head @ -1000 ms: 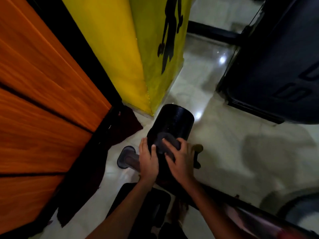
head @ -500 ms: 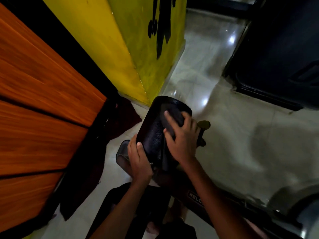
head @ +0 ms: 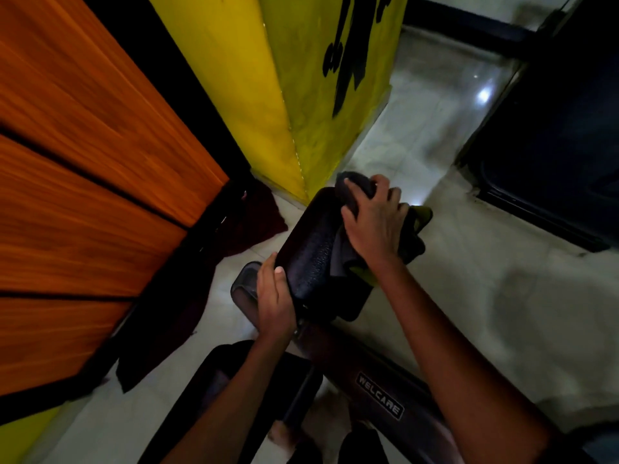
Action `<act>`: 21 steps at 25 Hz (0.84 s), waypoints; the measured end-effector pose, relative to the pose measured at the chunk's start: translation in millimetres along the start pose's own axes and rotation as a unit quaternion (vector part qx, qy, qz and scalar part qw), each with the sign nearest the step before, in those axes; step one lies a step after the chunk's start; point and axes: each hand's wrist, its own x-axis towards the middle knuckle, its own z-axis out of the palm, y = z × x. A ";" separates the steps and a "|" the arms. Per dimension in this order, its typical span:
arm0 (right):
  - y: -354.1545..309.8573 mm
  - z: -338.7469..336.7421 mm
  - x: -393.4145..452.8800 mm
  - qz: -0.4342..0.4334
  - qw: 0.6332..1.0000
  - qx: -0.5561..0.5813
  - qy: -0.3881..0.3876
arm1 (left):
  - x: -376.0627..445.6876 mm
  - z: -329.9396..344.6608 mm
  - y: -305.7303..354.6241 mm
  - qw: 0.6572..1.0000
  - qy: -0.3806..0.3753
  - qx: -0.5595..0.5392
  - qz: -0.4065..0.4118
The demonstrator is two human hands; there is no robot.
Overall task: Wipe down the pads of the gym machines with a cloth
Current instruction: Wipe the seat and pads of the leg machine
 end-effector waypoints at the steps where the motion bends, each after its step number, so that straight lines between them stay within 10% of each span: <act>1: -5.0 -0.5 -1.1 -0.019 1.000 -0.015 0.001 | -1.1 -0.2 0.4 1.000 0.000 -0.005 -0.001; 6: -3.0 6.6 -40.5 -0.282 0.958 -0.056 0.019 | 1.0 -3.2 -0.6 0.999 -0.018 0.035 -0.006; 11: -3.5 -0.1 -8.1 -0.119 0.991 0.057 0.025 | -11.6 -21.0 -5.9 0.979 -0.135 0.146 0.036; 16: 13.7 -3.1 -21.6 -0.315 0.947 -0.059 -0.002 | -14.2 -25.8 4.1 0.964 -0.117 0.226 0.078; 21: -4.6 1.9 -39.1 -0.112 0.992 -0.051 0.008 | -30.7 -14.2 12.7 0.952 -0.065 0.282 0.099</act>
